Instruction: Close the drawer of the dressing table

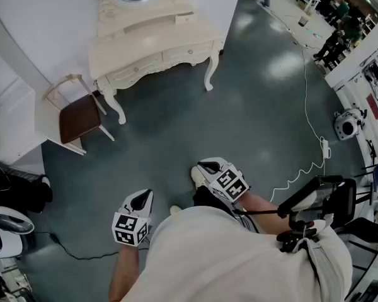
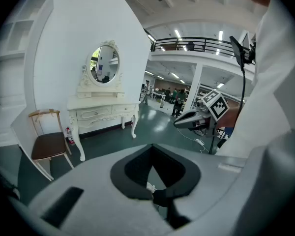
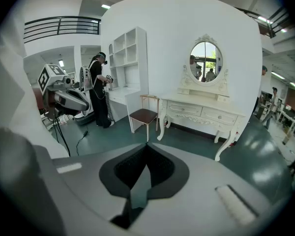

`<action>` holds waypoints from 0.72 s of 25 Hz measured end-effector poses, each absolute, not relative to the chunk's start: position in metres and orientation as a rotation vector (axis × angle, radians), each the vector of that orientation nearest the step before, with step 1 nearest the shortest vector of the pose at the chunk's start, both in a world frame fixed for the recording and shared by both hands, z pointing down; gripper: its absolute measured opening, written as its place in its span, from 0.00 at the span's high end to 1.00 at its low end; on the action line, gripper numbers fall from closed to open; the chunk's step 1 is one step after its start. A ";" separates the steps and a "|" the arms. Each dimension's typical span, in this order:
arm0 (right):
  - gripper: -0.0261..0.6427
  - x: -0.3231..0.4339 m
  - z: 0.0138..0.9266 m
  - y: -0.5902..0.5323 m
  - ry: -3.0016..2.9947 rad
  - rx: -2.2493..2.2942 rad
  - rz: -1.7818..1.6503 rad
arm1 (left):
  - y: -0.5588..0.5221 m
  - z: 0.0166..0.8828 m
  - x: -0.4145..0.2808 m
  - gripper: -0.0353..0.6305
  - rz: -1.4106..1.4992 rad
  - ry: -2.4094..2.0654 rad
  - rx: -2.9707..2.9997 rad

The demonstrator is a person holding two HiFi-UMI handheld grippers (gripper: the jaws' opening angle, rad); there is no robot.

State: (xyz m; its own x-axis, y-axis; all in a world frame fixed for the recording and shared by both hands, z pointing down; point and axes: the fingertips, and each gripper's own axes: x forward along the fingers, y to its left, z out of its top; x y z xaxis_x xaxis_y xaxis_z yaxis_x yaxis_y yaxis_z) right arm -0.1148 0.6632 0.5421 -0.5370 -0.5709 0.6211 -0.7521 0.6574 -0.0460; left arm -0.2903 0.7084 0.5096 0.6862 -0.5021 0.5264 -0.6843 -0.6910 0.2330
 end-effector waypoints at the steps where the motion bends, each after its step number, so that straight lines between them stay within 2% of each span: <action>1: 0.96 -0.110 0.542 0.661 -2.299 1.027 0.419 | 0.705 0.509 -0.285 0.94 0.602 -0.919 2.485; 18: 0.96 0.005 0.542 0.522 -2.316 1.054 0.468 | 0.560 0.493 -0.160 0.94 0.668 -0.874 2.512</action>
State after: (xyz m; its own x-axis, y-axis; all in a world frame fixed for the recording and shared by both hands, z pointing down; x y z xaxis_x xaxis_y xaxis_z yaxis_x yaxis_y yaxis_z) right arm 0.0048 0.5221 0.5423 -0.5429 -0.5796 0.6077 -0.7701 0.6322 -0.0850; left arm -0.1604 0.5602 0.4926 0.6911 -0.4661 0.5524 -0.6554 -0.7263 0.2072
